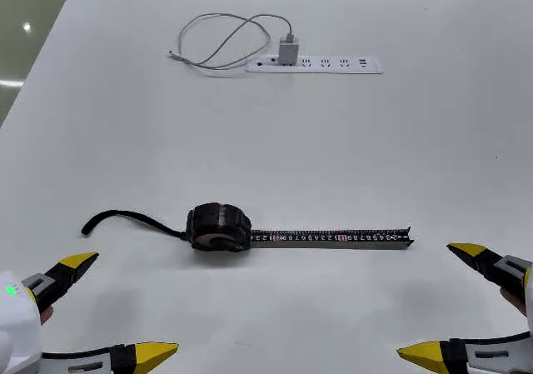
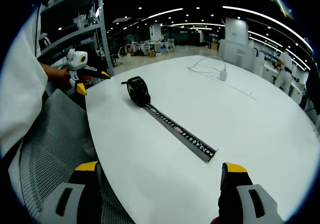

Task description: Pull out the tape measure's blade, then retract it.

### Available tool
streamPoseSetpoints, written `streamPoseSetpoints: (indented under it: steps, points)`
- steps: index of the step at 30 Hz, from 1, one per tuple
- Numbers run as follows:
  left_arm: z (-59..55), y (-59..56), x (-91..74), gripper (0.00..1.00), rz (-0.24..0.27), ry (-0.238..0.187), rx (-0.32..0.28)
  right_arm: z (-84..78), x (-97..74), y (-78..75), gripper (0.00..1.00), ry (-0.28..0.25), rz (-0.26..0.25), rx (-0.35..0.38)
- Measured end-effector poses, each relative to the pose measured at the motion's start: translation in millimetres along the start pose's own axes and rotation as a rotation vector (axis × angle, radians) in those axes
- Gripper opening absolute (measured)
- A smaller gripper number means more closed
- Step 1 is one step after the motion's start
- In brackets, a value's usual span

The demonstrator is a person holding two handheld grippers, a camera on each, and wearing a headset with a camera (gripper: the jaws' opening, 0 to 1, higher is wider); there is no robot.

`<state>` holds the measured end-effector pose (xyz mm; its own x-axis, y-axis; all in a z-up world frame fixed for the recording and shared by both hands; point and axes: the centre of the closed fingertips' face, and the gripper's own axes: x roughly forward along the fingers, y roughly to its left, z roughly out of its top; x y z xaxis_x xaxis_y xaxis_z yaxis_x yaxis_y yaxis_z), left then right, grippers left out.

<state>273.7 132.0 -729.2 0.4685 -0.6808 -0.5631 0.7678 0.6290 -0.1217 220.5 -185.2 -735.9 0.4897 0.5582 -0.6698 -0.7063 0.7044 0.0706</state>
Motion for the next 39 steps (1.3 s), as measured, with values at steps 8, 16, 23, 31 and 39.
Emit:
streamPoseSetpoints:
  steps: [8,16,23,31,39]
  points:
    - [-0.7,-0.2,-1.1,0.98,0.000,0.003,0.002,0.8,0.2,1.9,0.99,0.000,0.001,0.002]
    - [0.6,-2.4,0.4,0.99,-0.005,0.007,0.008,1.5,-0.5,0.0,0.99,-0.001,-0.009,-0.003]
    - [11.7,-8.4,8.1,0.99,0.002,-0.023,-0.003,5.9,-1.8,-2.2,0.99,-0.020,-0.018,-0.003]
    - [15.7,-14.1,21.7,0.97,0.002,-0.021,0.012,7.7,-1.5,-3.7,0.99,-0.022,-0.019,-0.006]
    - [15.4,-19.0,28.8,0.95,-0.029,-0.007,0.026,8.4,-0.5,-4.5,0.99,-0.024,-0.018,-0.005]
